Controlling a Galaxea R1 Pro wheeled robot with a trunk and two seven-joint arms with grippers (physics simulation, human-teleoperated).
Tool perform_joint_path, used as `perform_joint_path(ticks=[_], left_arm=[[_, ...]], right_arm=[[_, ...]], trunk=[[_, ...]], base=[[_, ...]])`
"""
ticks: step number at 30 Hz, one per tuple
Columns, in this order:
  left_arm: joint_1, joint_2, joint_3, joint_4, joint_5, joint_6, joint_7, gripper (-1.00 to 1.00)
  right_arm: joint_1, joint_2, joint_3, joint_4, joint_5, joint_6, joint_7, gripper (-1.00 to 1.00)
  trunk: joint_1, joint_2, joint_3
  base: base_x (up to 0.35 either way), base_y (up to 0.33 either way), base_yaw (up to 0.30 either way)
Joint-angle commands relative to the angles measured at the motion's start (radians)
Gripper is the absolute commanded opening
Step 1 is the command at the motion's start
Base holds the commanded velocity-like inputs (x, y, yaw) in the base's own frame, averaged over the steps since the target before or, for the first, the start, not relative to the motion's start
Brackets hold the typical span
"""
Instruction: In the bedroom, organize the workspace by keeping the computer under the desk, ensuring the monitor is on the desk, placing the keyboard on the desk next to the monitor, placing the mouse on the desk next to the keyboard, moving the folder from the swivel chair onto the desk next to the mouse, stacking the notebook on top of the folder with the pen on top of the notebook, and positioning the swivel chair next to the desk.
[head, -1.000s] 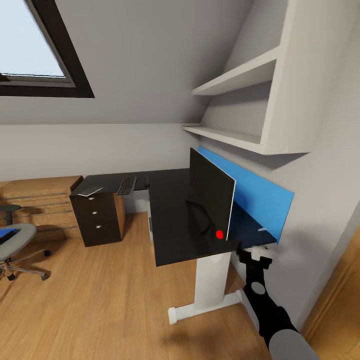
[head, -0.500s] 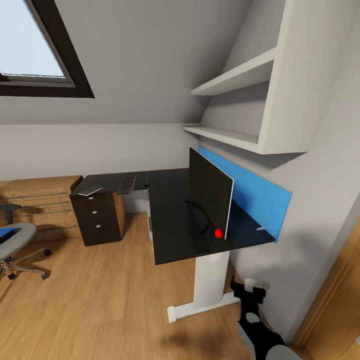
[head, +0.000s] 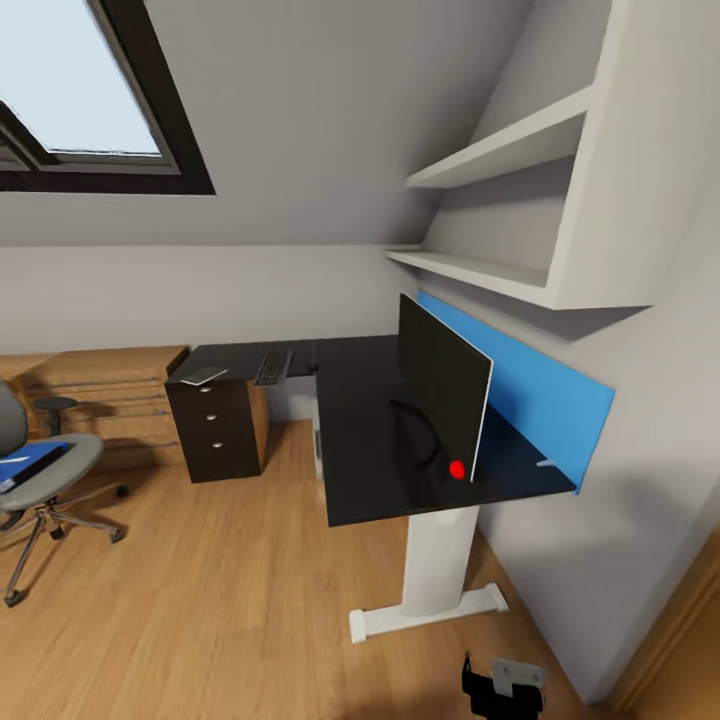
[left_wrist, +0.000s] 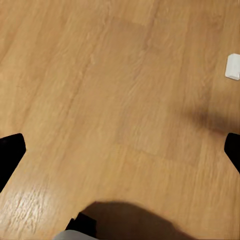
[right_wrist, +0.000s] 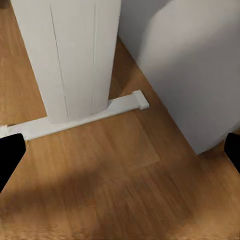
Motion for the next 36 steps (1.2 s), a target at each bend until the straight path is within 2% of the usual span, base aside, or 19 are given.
perform_joint_path(ticks=[1, 4, 7, 19, 36], left_arm=[[0.0, 0.0, 0.0, 0.008, 0.007, -0.018, 0.0, 1.0], [0.0, 0.002, 0.0, 0.051, 0.006, -0.078, -0.001, 1.0], [0.0, 0.004, 0.0, 0.069, 0.006, -0.102, -0.001, 1.0], [0.0, 0.005, -0.001, 0.079, 0.004, -0.115, -0.001, 1.0], [0.0, 0.005, 0.0, 0.079, 0.004, -0.116, -0.001, 1.0]], right_arm=[[0.004, 0.001, -0.006, 0.003, 0.011, -0.003, 0.002, 1.0], [0.015, 0.001, -0.006, 0.005, 0.011, -0.003, 0.038, 1.0], [0.02, 0.001, -0.006, 0.005, 0.011, -0.004, 0.062, 1.0], [0.023, 0.001, -0.006, 0.005, 0.014, -0.01, 0.075, 1.0], [0.023, -0.001, -0.006, 0.005, 0.014, -0.011, 0.075, 1.0]], trunk=[[0.0, -0.001, -0.002], [0.0, -0.001, -0.004], [0.0, -0.001, -0.006], [0.0, -0.001, -0.007], [0.0, -0.001, -0.007]], base=[[0.0, 0.0, 0.241], [0.0, 0.0, 0.248], [0.0, 0.0, 0.225], [0.0, -0.059, 0.052], [0.0, -0.06, 0.262]])
